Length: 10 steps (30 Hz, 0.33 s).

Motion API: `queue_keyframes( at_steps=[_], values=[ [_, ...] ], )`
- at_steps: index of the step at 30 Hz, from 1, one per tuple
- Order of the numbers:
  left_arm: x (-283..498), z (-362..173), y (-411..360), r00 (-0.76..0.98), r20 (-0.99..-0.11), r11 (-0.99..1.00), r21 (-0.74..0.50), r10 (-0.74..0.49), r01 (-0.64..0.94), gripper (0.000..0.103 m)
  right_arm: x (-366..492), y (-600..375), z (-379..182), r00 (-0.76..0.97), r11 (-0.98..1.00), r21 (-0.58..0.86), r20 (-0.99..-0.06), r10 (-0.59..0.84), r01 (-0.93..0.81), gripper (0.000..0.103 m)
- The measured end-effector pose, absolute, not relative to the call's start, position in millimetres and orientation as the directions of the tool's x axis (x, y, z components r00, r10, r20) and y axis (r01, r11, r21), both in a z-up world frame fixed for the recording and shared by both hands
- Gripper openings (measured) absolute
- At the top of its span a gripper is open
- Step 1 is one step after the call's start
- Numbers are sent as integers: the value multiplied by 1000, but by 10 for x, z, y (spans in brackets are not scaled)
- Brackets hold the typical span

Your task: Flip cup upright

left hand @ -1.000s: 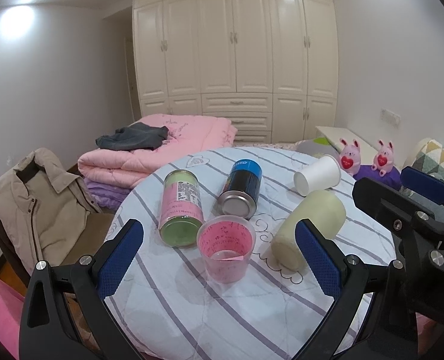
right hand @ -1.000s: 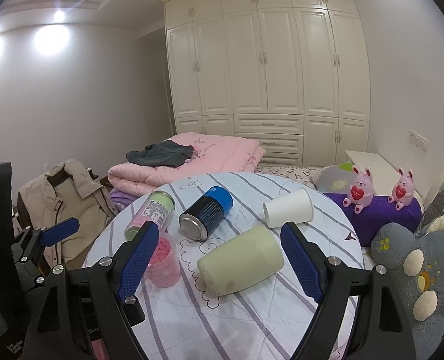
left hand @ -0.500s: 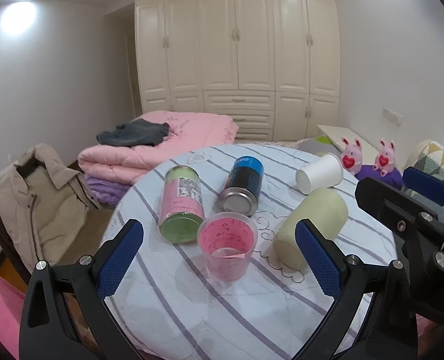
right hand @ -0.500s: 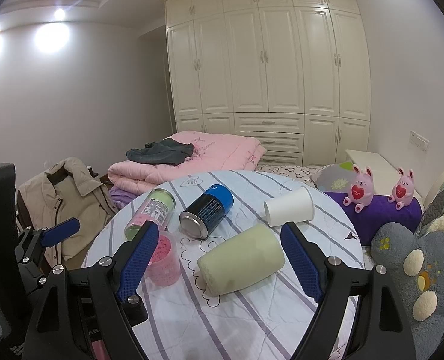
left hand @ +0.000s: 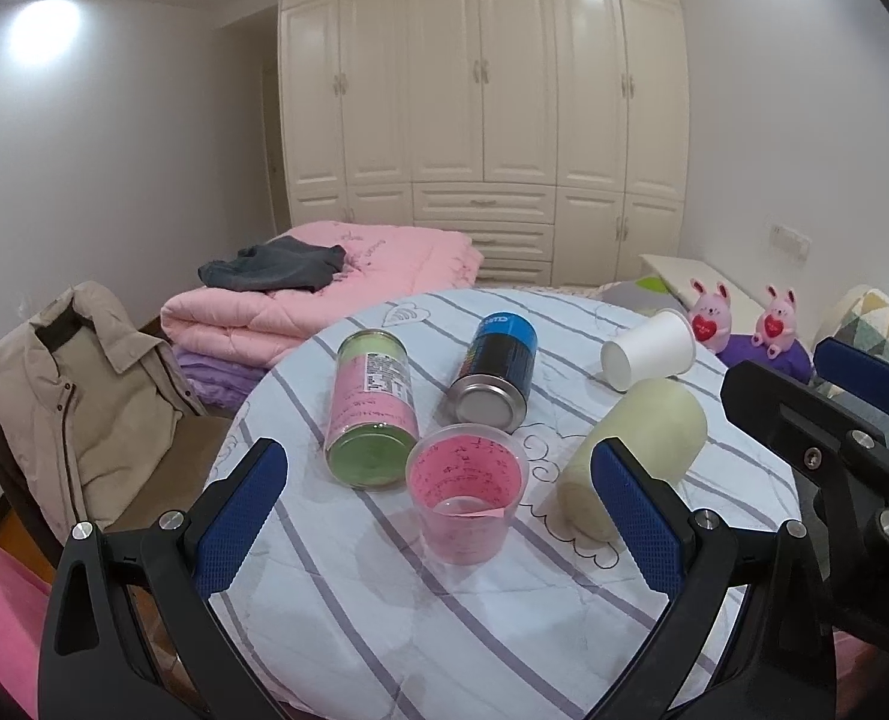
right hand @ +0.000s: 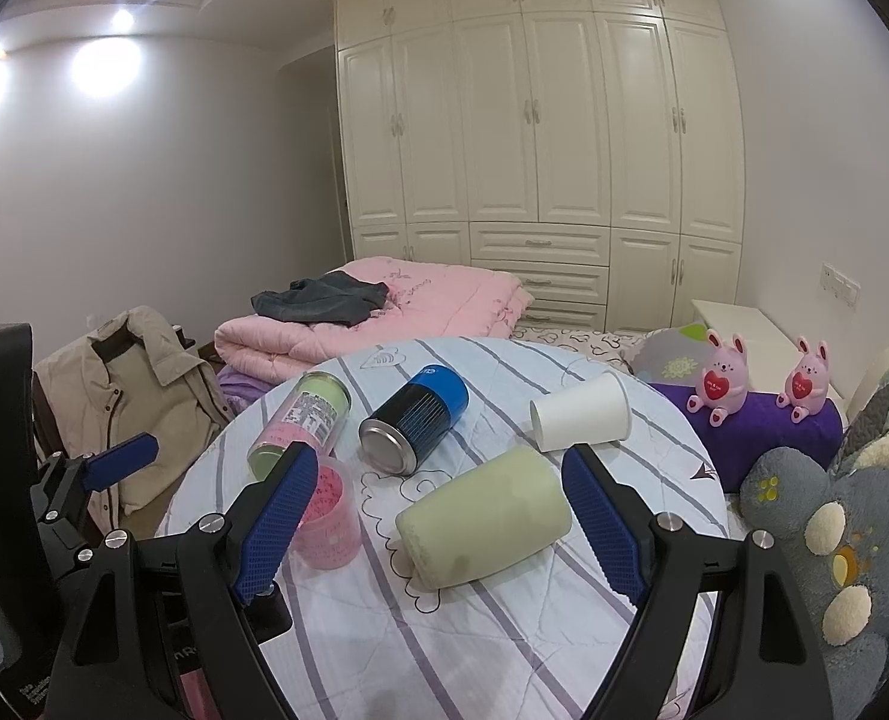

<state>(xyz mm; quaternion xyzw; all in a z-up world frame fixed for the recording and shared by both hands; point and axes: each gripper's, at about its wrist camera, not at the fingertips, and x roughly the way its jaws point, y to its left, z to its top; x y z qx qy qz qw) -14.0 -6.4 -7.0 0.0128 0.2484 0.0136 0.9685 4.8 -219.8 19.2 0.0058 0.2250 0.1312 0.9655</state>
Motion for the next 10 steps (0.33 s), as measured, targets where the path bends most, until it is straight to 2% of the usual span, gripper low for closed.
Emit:
queue_keyframes(
  at_steps=[10],
  values=[
    [-120, -92, -22, 870, -492, 999, 39, 37, -20, 102, 60, -2190, 183, 861, 966, 68, -441, 255, -251, 85]
  ],
)
